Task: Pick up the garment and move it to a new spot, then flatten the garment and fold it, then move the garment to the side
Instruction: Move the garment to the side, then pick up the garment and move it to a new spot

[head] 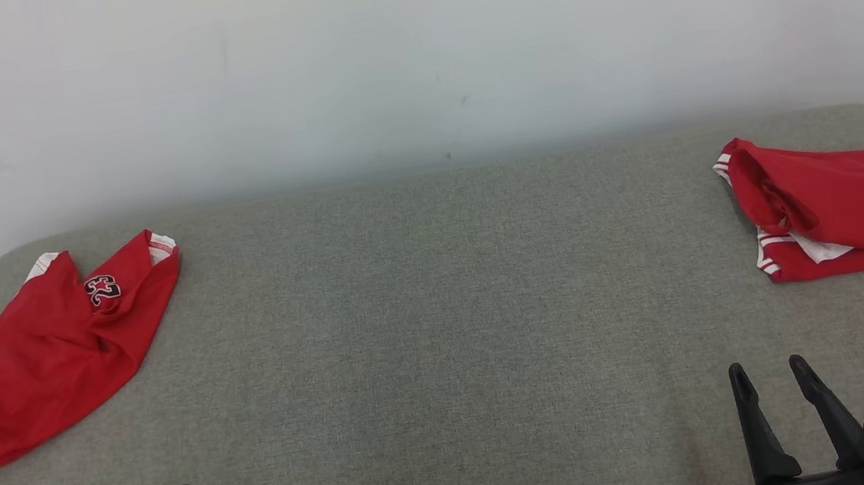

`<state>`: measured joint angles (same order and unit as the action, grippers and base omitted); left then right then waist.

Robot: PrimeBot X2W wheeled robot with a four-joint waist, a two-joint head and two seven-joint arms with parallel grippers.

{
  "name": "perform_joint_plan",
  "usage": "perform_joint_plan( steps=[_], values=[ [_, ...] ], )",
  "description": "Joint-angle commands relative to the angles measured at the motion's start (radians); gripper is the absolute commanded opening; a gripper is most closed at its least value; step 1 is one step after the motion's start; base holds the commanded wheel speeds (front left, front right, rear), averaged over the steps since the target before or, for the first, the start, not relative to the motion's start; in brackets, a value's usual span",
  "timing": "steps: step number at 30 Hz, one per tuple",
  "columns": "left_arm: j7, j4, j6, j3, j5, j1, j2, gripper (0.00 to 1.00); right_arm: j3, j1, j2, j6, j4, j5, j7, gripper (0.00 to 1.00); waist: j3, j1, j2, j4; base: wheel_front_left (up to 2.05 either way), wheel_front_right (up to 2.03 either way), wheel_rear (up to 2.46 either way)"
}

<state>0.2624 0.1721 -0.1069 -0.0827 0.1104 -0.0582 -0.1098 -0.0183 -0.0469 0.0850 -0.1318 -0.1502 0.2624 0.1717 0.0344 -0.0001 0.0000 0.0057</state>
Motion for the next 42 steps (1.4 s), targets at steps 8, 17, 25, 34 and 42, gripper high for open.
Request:
perform_joint_plan(
  steps=[8,17,25,34,42],
  values=[
    [0.003,0.014,-0.002,0.001,0.002,0.0,-0.001,1.0,0.005,-0.02,-0.01,0.002,0.007,-0.01,-0.008,1.0,0.008,0.0001,0.0,0.006,0.0,0.0,0.0],
    [0.003,0.014,0.002,0.005,0.003,0.008,-0.004,1.0,0.011,-0.037,-0.017,0.002,0.008,-0.006,-0.006,1.0,0.008,0.0001,0.0,0.041,0.0,0.0,0.0],
    [0.003,0.018,0.013,-0.003,0.01,0.001,-0.013,1.0,0.002,-0.038,-0.023,0.002,-0.002,0.004,0.004,1.0,0.002,0.0001,0.0,0.13,0.0,0.0,0.0],
    [0.003,0.024,0.025,-0.01,0.022,-0.007,-0.022,1.0,-0.008,-0.041,-0.03,0.002,-0.022,0.013,0.015,1.0,-0.006,0.0001,0.0,0.254,0.0,0.0,0.0],
    [0.003,0.026,0.034,-0.015,0.037,-0.004,-0.025,1.0,-0.011,-0.024,-0.033,0.002,-0.028,0.006,0.02,1.0,-0.025,0.0001,0.0,0.365,0.0,0.0,0.0]
  ],
)
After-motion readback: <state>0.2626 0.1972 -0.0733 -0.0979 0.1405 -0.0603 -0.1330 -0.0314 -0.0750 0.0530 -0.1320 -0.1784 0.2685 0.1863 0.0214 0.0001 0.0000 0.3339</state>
